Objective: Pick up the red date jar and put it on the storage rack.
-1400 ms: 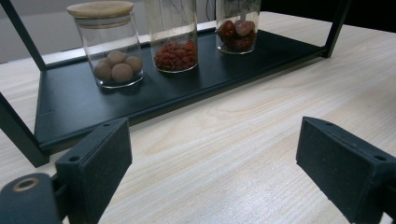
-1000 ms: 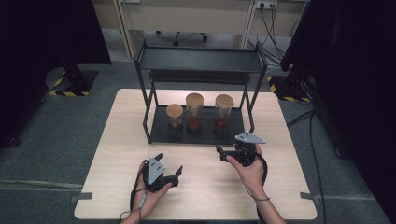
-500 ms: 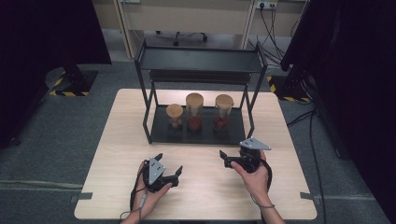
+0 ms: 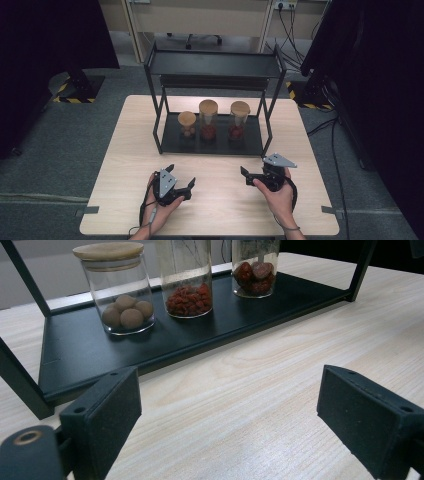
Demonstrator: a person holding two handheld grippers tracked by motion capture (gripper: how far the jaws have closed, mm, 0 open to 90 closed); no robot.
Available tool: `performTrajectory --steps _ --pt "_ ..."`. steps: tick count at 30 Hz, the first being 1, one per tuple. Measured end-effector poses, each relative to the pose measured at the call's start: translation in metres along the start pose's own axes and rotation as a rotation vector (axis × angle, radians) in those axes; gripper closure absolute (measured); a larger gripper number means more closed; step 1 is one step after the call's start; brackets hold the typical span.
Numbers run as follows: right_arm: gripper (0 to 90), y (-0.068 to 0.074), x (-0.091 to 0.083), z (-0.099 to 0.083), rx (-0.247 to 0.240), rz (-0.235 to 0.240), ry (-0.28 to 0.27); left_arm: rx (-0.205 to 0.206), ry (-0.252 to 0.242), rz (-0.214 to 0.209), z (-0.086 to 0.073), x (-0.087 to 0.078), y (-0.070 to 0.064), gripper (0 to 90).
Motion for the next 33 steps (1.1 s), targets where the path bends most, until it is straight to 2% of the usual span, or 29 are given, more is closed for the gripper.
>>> performTrajectory --steps 33 --pt "2.9 -0.014 -0.027 -0.022 0.014 -0.02 0.001 -0.002 0.0 0.003 0.0 0.0 0.0 10.4"
Point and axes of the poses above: each handheld gripper's, and its own axes: x roughly forward along the jaws, z roughly out of its top, y roughly to its left, the point moved 7 cm from there along x, roughly forward along the jaws, and after that the axes turned 6 degrees about x, right-handed, at the moved point
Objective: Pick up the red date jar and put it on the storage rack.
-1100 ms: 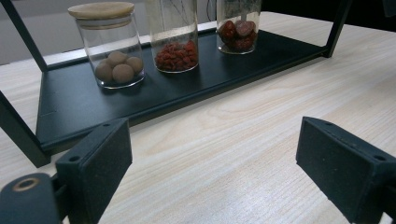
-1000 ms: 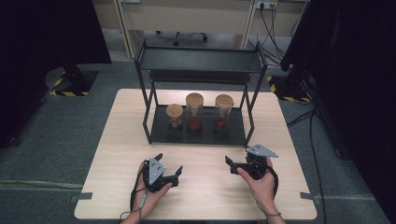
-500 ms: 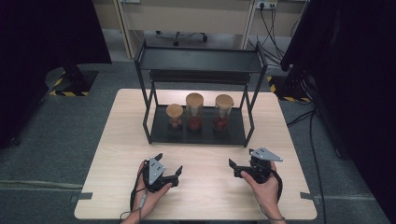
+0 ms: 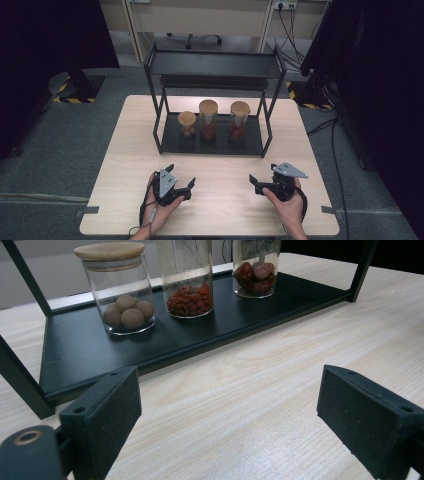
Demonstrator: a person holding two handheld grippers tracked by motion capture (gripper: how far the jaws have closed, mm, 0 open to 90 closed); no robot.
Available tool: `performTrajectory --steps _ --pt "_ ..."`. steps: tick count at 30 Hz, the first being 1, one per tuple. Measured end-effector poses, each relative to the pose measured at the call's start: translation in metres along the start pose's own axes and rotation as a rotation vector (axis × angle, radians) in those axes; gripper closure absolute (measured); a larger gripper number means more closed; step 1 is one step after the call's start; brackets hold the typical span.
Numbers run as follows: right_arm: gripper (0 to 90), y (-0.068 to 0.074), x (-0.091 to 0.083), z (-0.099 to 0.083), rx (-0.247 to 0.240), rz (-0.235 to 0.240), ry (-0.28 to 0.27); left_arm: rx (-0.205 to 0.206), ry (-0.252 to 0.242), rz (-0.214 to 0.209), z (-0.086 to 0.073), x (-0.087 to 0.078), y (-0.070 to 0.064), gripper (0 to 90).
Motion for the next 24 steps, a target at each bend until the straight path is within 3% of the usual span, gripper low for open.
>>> performTrajectory --steps 24 --pt "2.9 -0.013 -0.017 -0.021 0.02 -0.026 0.016 -0.003 0.001 0.001 0.0 0.0 0.0 10.4"
Point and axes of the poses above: each handheld gripper's, and its own axes: x roughly forward along the jaws, z roughly out of its top, y roughly to its left, the point moved 7 cm from there along x, roughly forward along the jaws, and after that the axes turned 6 degrees about x, right-handed, at the moved point
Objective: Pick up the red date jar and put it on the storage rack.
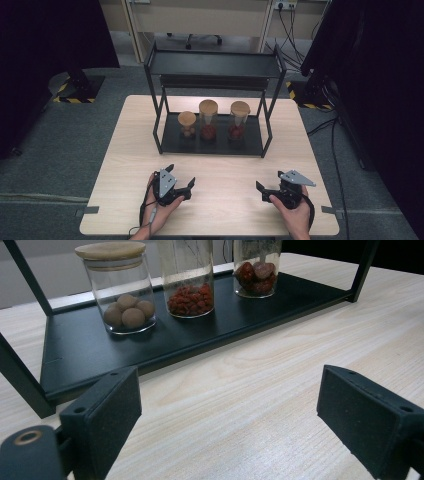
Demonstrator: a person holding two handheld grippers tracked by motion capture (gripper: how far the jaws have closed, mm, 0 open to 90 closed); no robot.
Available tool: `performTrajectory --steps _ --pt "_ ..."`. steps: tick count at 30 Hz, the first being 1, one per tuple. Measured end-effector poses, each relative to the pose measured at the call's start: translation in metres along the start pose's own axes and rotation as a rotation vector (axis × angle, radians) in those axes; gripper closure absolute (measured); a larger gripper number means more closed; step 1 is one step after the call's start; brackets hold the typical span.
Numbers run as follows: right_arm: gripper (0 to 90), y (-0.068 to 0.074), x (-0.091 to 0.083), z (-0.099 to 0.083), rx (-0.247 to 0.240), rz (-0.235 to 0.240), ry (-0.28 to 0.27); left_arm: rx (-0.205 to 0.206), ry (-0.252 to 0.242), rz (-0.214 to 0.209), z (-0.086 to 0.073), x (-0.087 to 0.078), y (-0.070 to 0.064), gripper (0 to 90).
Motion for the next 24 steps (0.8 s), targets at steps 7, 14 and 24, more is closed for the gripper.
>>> performTrajectory --steps 7,14,24 --pt "2.9 -0.004 -0.005 -0.005 0.003 -0.006 0.0 0.0 0.0 0.0 0.0 0.0 0.0 10.4" --pt "2.9 -0.008 -0.008 -0.01 0.003 -0.013 0.001 -0.001 0.0 0.001 0.0 0.0 0.0 10.4" --pt "2.9 -0.013 -0.014 -0.013 0.011 -0.024 -0.007 -0.001 0.0 0.001 0.0 0.0 0.0 10.4"
Point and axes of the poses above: each handheld gripper's, and its own axes: x roughly forward along the jaws, z roughly out of its top, y roughly to its left, the point moved 7 cm from there along x, roughly forward along the jaws, and after that the axes turned 6 degrees about x, right-handed, at the moved point
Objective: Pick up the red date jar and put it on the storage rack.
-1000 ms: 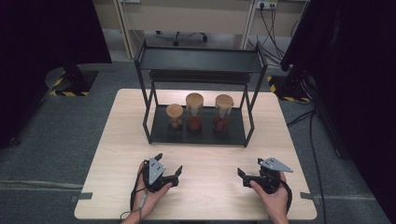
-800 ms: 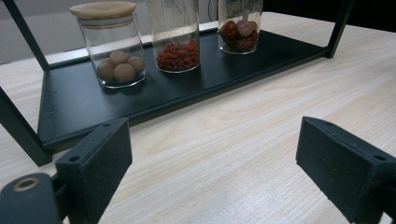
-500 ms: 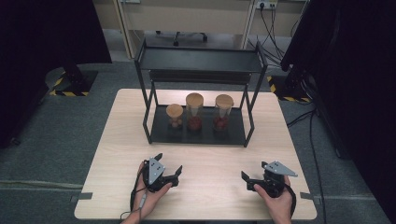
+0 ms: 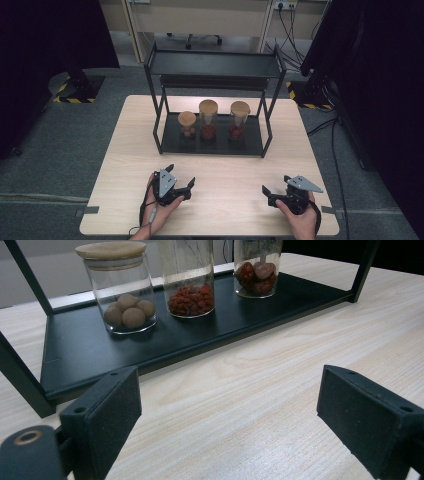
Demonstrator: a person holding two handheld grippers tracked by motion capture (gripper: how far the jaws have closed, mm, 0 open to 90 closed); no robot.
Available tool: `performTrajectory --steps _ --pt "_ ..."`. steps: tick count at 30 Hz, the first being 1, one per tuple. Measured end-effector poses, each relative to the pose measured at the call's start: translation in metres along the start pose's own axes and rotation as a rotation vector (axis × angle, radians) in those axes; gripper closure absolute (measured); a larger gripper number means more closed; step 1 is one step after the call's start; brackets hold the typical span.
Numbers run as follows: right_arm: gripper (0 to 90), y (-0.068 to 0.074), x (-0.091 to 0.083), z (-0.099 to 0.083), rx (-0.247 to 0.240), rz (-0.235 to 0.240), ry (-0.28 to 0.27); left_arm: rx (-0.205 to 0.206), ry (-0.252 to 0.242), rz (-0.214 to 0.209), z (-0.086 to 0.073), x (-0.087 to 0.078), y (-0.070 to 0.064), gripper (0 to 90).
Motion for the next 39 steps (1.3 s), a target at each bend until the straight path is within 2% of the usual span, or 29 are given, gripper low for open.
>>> performTrajectory --steps 16,39 --pt "2.9 -0.009 -0.009 -0.006 0.016 -0.02 -0.013 0.0 0.0 0.001 0.0 0.0 0.0 10.4" --pt "2.9 -0.018 -0.012 -0.013 0.041 -0.047 -0.027 0.001 -0.001 0.003 0.0 0.0 0.0 10.4"
Point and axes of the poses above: each handheld gripper's, and its own axes: x roughly forward along the jaws, z roughly out of its top, y roughly to its left, the point moved 7 cm from there along x, roughly forward along the jaws, and after that the axes turned 6 degrees about x, right-handed, at the moved point
